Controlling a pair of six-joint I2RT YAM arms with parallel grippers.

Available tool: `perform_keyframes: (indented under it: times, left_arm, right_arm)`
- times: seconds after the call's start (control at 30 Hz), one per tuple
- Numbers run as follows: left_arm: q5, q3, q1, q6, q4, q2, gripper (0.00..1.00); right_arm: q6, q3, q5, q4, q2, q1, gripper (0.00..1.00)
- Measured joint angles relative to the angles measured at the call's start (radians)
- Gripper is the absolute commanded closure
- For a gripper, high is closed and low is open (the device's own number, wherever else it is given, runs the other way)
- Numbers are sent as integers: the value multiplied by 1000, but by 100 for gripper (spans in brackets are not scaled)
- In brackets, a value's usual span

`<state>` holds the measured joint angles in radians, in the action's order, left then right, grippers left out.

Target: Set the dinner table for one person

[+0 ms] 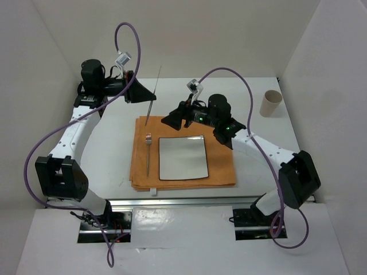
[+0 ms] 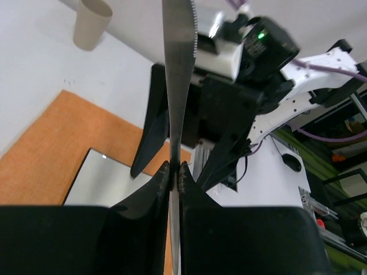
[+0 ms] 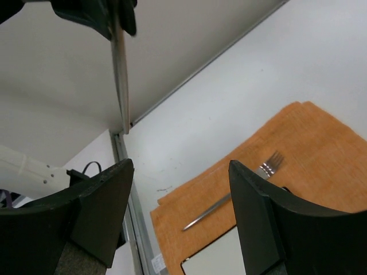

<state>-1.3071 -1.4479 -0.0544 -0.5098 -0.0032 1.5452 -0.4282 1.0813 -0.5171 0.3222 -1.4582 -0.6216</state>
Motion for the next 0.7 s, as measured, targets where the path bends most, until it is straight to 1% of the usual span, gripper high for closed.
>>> perform_keyframes:
  times: [0.1,0.2,0.5,0.7]
  left_arm:
    - [3,5,-2,-111,133,-16,97]
    - [9,10,-2,-151,186,-24,97]
    - [31,10,-12,-91,136,-24,97]
    - [46,10,-23,-42,92,-24,97]
  right_arm:
    - [-63,1,-33,103,-48,-6,25]
    - [-120,1,-71,188,-85,-8,25]
    - [-225,19,-121,351,-135,-24,26]
    - [-289,36,-135,393,-200,-35,27]
